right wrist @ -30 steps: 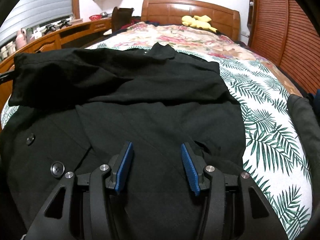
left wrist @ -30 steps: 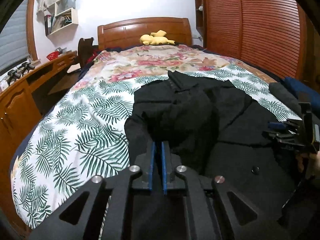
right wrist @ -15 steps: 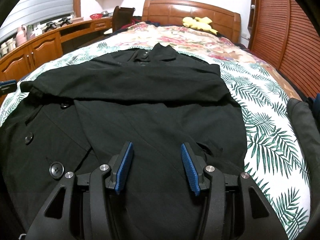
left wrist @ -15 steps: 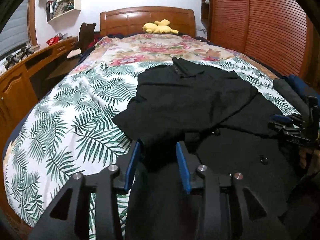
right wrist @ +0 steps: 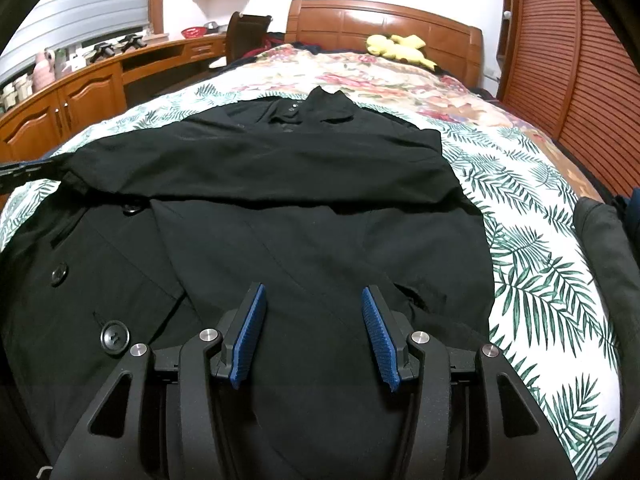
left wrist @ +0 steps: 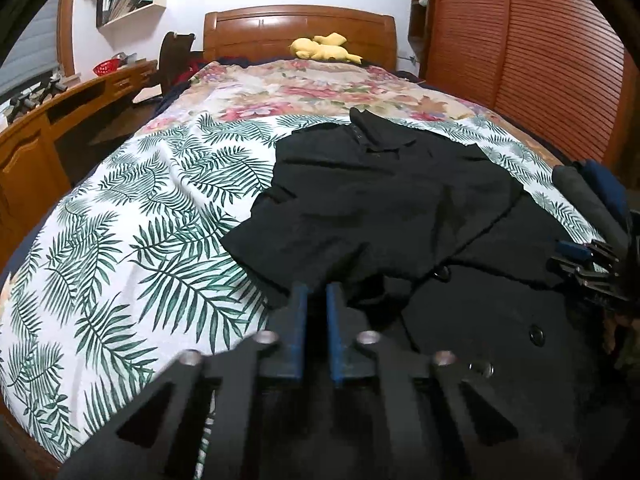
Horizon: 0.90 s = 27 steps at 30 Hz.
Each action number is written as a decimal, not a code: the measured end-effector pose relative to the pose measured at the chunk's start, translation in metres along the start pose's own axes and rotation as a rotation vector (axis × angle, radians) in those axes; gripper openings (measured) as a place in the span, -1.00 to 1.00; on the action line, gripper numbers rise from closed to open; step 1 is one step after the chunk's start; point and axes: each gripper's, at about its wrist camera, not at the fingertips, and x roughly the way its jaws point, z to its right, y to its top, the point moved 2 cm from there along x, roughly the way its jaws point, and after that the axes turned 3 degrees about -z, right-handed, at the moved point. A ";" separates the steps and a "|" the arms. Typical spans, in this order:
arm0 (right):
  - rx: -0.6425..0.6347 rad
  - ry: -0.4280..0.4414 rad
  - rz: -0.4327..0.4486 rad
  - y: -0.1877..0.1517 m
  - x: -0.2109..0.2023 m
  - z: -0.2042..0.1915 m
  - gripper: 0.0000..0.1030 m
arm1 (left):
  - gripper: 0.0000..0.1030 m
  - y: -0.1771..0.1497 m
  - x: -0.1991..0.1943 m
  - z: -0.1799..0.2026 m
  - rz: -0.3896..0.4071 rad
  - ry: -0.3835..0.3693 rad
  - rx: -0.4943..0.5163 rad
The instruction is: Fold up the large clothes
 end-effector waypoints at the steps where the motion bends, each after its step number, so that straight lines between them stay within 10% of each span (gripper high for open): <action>1: 0.000 0.000 0.000 0.000 -0.001 -0.001 -0.01 | -0.97 -0.001 -0.003 0.002 0.006 -0.001 0.004; 27: 0.033 0.052 0.017 0.001 -0.017 0.000 -0.01 | -0.72 -0.046 -0.081 0.059 0.051 -0.056 0.103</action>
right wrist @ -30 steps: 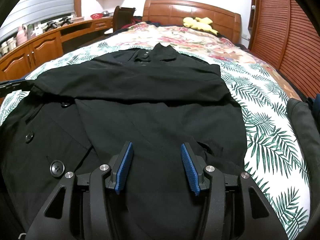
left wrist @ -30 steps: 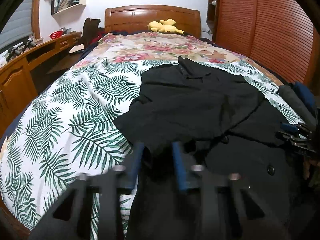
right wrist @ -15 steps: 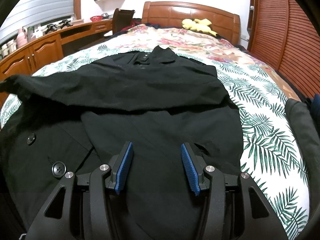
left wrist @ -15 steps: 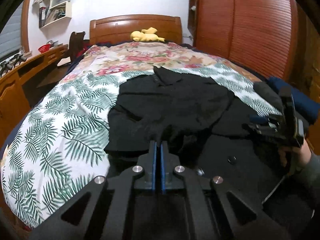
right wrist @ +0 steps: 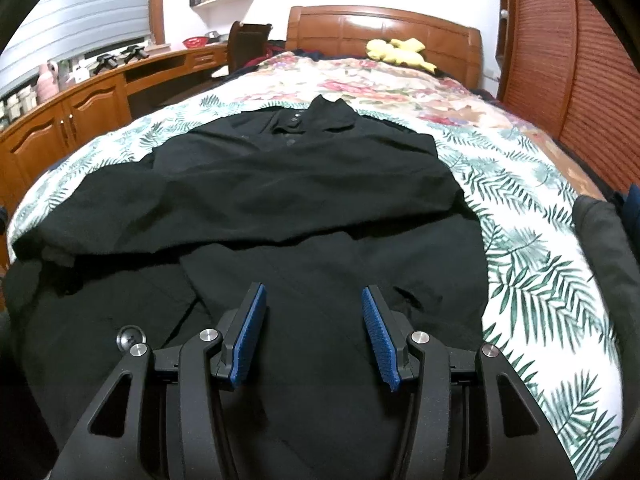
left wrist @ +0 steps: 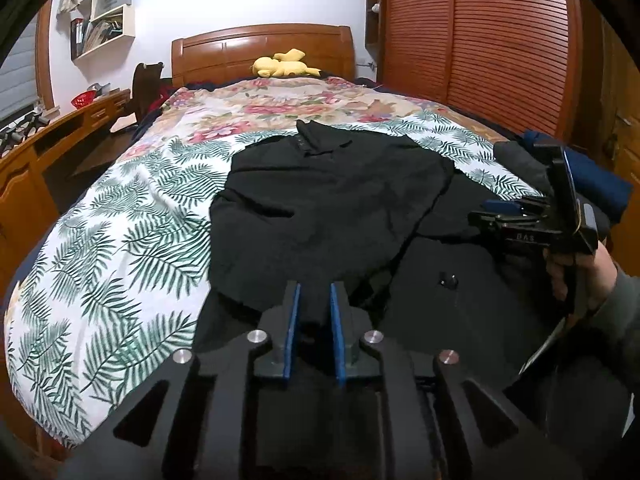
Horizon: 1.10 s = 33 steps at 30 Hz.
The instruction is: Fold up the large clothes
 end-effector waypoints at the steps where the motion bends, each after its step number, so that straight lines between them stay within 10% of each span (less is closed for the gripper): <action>1: -0.001 0.005 0.004 0.001 -0.001 -0.001 -0.01 | -0.68 -0.002 -0.002 -0.002 0.002 0.005 -0.001; 21: -0.134 0.198 0.051 0.049 0.000 -0.129 -0.01 | -0.34 -0.054 0.014 -0.072 -0.078 0.063 -0.115; 33: -0.230 0.238 -0.103 0.024 0.054 -0.194 0.00 | -0.29 -0.068 0.021 -0.088 -0.123 0.079 -0.117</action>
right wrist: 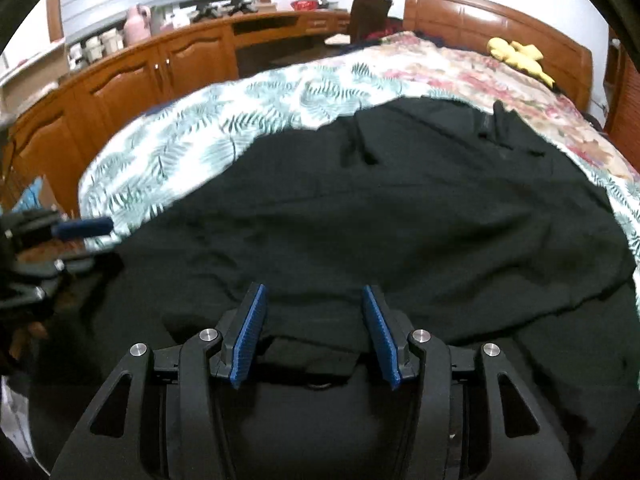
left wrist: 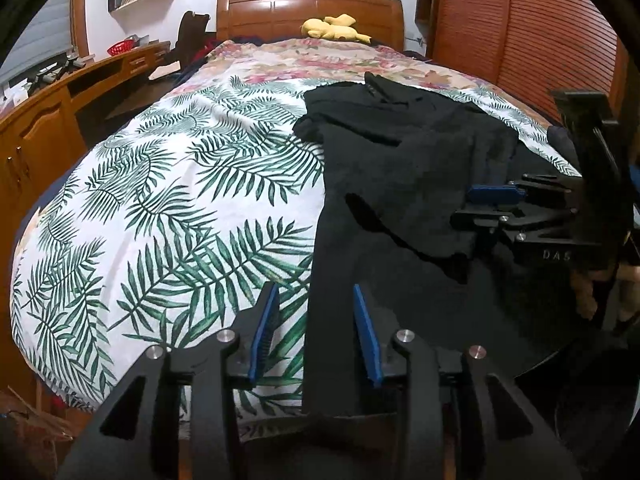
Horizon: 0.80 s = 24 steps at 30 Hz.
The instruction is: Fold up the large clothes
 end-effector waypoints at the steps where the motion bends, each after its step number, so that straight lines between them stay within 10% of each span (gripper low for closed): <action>1: -0.006 -0.007 0.003 -0.001 -0.001 -0.001 0.00 | -0.29 -0.001 0.002 0.000 -0.007 -0.001 0.000; 10: 0.052 0.029 0.041 -0.023 -0.047 0.016 -0.01 | -0.25 -0.002 0.013 0.000 -0.029 -0.006 0.006; 24: 0.235 -0.312 0.040 -0.139 -0.159 0.135 -0.01 | -0.20 -0.004 0.014 0.000 -0.022 0.002 -0.005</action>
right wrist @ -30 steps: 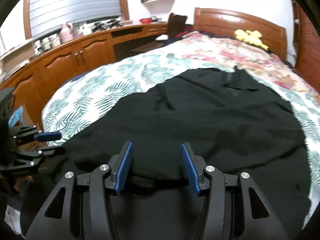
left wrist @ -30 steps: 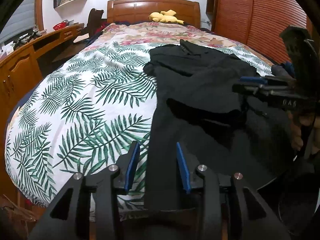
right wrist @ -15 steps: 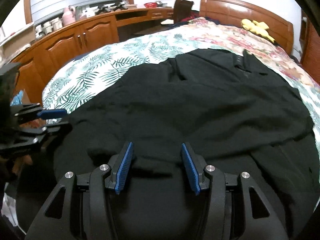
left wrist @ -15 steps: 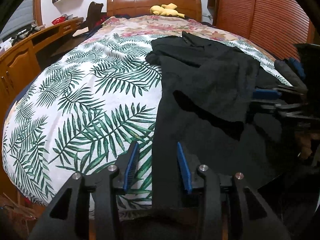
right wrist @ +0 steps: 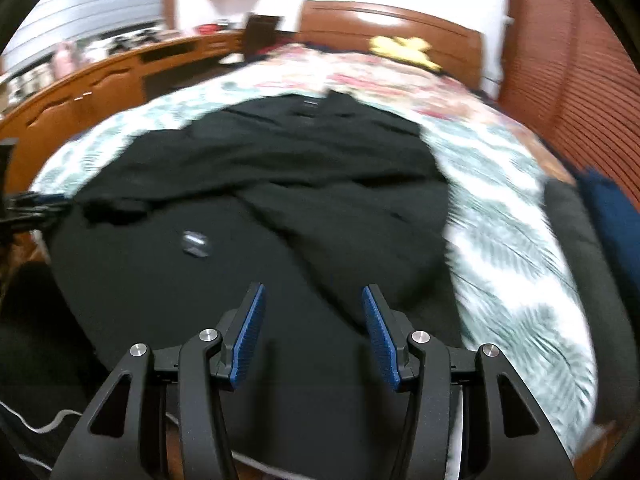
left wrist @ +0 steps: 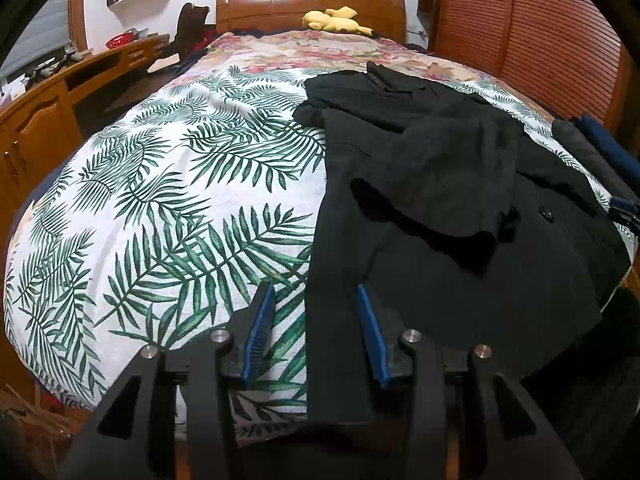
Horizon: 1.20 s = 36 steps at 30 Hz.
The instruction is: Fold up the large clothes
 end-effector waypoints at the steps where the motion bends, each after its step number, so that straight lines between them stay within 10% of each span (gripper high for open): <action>1: 0.029 -0.013 -0.012 -0.006 -0.002 0.013 -0.01 | -0.20 0.000 0.000 0.000 0.000 0.001 0.000; 16: 0.163 0.039 -0.109 -0.046 0.008 0.062 0.01 | -0.20 0.000 0.001 -0.001 -0.007 -0.001 -0.015; 21: 0.139 0.121 -0.096 -0.038 0.004 0.052 -0.61 | -0.20 -0.002 -0.002 -0.002 -0.013 -0.022 -0.023; 36: 0.162 0.133 -0.112 -0.050 0.005 0.054 -0.64 | -0.20 -0.030 -0.021 0.001 -0.014 -0.083 -0.050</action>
